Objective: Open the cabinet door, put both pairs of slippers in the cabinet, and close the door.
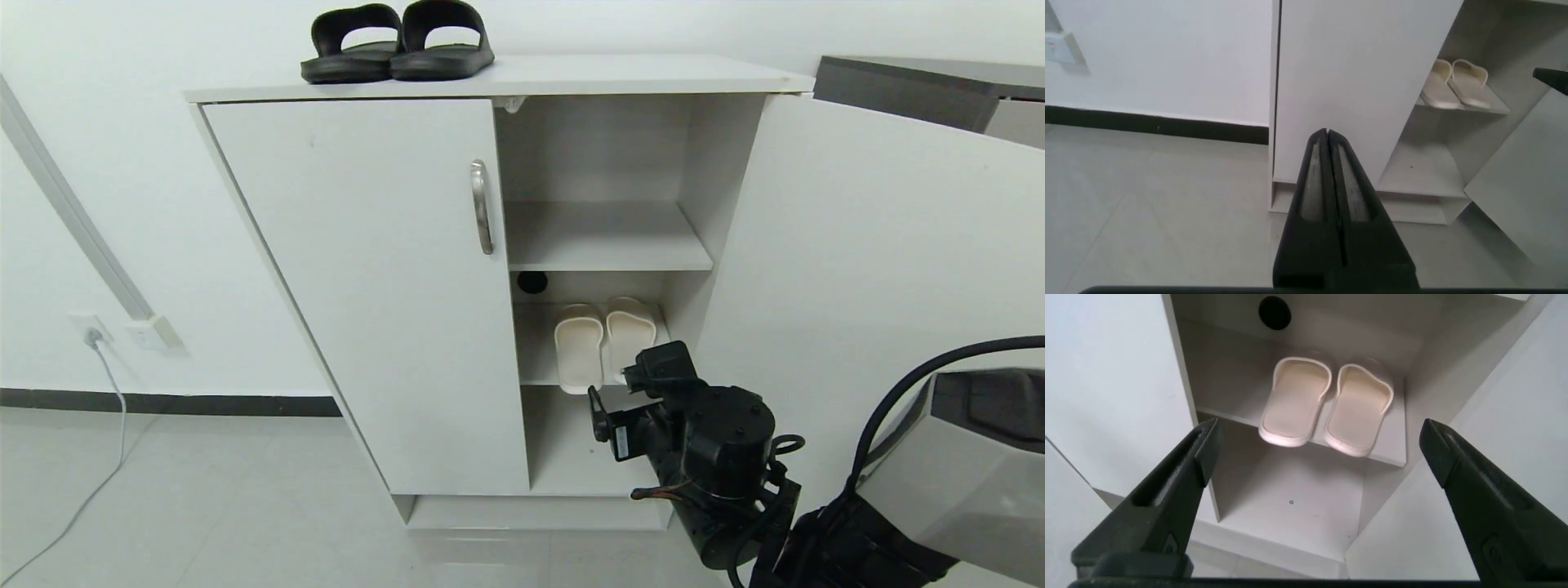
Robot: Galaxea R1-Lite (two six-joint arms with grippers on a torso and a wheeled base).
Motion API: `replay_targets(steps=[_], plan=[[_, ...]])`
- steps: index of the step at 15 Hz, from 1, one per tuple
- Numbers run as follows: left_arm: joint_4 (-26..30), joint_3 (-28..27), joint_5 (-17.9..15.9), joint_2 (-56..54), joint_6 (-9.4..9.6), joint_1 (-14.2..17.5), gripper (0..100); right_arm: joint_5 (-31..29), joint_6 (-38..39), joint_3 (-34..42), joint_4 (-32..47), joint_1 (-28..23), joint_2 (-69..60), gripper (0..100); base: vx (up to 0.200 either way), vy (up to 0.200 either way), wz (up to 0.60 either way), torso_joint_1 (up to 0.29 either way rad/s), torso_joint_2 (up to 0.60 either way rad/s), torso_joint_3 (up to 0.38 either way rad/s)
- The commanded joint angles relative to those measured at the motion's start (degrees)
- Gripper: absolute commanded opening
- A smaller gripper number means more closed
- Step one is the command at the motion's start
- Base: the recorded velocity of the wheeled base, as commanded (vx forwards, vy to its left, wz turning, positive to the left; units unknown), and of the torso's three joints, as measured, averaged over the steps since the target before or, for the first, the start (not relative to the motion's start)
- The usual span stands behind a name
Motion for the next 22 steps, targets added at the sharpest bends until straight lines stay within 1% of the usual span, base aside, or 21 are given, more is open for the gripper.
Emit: replay_targets(steps=[1,4,16,22], plan=[[-0.01,0.01,0.02,0.09,-0.02,0.01,0,0.02,-0.01,-0.09,-0.02,-0.02,0.18,100,0.0,0.0,0.0,0.002,0.0,0.188],[-0.09,0.09,0.11,0.09,0.16,0.01,0,0.02,-0.01,0.0,-0.11,-0.02,0.09,100,0.0,0.0,0.0,-0.005,0.0,0.176],[-0.09,0.09,0.19,0.0,-0.02,0.01,0,0.02,0.07,0.26,-0.11,-0.02,0.62,100,0.0,0.0,0.0,0.0,0.0,0.0],[-0.09,0.09,0.19,0.0,-0.02,0.01,0,-0.07,0.07,0.26,-0.11,-0.02,0.62,100,0.0,0.2,0.0,0.004,0.0,0.004]])
